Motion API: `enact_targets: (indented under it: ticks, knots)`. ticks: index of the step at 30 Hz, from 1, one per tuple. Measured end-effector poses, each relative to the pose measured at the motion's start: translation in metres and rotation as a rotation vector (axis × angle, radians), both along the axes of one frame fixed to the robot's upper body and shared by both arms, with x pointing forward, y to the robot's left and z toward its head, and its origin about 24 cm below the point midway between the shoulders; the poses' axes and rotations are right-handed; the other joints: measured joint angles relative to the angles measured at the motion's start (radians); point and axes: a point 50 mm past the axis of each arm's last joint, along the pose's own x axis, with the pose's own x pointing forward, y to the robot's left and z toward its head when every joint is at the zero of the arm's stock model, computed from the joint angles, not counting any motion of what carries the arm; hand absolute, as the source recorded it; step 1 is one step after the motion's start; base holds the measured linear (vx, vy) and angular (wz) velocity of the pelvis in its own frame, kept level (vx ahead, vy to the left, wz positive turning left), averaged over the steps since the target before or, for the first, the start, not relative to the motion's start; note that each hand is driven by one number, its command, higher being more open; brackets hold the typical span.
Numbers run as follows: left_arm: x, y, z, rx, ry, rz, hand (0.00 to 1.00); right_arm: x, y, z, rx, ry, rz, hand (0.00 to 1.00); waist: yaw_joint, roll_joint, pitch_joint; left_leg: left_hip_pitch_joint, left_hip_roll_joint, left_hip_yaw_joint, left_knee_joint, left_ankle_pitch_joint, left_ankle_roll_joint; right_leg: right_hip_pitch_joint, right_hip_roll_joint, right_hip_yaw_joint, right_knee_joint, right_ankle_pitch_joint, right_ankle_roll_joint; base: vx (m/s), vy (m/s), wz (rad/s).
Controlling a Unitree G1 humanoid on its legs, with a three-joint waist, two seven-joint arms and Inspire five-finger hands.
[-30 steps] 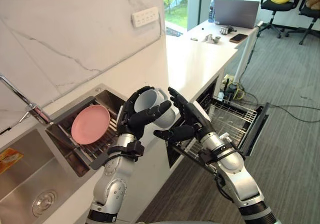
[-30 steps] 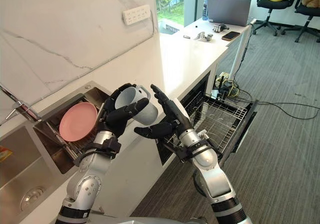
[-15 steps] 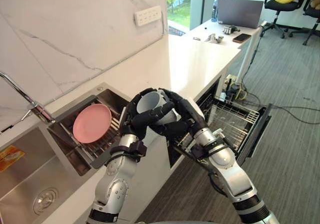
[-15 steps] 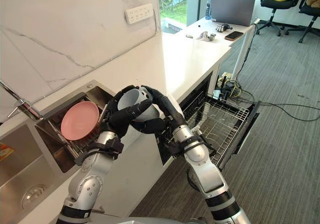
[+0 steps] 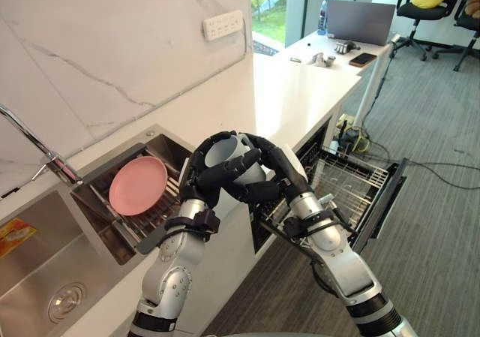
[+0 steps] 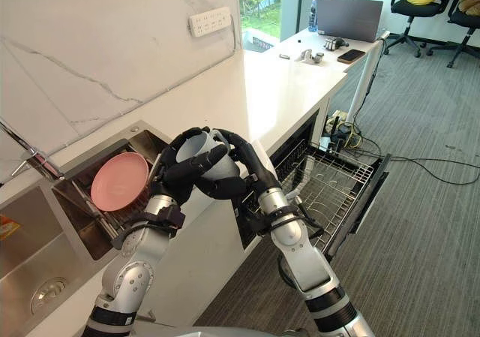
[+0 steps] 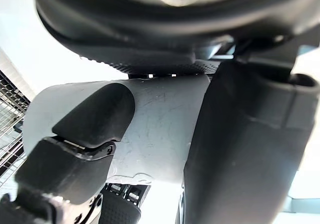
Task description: Walk over to the sink, pick up the cup, carry it to the dishwasher, place the cup inside the dishwasher, then close the dishwasher door
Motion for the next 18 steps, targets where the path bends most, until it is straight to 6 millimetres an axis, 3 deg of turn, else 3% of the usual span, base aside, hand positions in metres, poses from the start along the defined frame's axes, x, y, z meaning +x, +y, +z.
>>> enact_targets:
  ticks: [4,9,11,12,13,16,18]
  knots:
    - [-0.001,-0.003,0.001,0.004,-0.029,-0.053,1.00,0.002,-0.008,0.001,0.014,-0.012,-0.057,0.00,-0.003,0.000,0.000,0.001,-0.003,-0.004,-0.015,0.008,0.001,0.000,-0.001,-0.005,0.000,0.000,0.000,-0.02,0.003,0.04]
    - [-0.017,-0.021,0.013,-0.017,-0.129,-0.217,1.00,0.015,-0.070,-0.001,0.057,-0.037,-0.449,0.00,0.006,-0.001,0.000,-0.001,-0.015,-0.020,-0.040,0.023,0.005,0.000,-0.009,-0.021,-0.001,0.001,0.002,-0.01,0.012,0.11]
    - [-0.025,-0.015,0.023,-0.003,-0.202,-0.205,1.00,0.009,-0.110,-0.001,0.068,-0.053,-0.650,0.00,0.004,-0.001,0.000,-0.001,-0.016,-0.021,-0.045,0.023,0.005,0.000,-0.010,-0.023,-0.003,0.001,0.002,0.00,0.000,0.00]
    - [-0.026,-0.011,0.024,0.019,-0.221,-0.186,1.00,0.007,-0.119,-0.001,0.067,-0.058,-0.692,0.00,0.002,-0.001,0.000,-0.001,-0.016,-0.021,-0.046,0.023,0.005,0.000,-0.010,-0.024,-0.003,0.001,0.002,0.00,0.000,0.00]
    - [-0.029,0.003,0.025,0.115,-0.259,-0.100,1.00,-0.001,-0.143,0.001,0.047,-0.074,-0.792,0.00,-0.006,-0.001,0.000,-0.001,-0.015,-0.022,-0.047,0.023,0.005,0.000,-0.009,-0.026,-0.004,0.001,0.003,0.00,0.000,0.00]
    - [-0.036,0.026,0.019,0.163,-0.258,-0.024,1.00,-0.011,-0.170,0.003,0.026,-0.091,-0.902,0.00,-0.015,-0.001,0.001,-0.012,-0.010,-0.030,-0.029,0.020,0.003,0.000,-0.005,-0.033,-0.004,0.001,0.003,0.00,-0.001,0.04]
    - [-0.041,0.031,0.014,0.169,-0.245,-0.030,1.00,-0.017,-0.179,0.002,0.022,-0.092,-0.949,0.00,-0.015,-0.002,0.001,-0.035,-0.002,-0.040,0.008,0.005,0.004,0.000,-0.002,-0.039,-0.004,0.000,0.003,-0.02,-0.006,0.11]
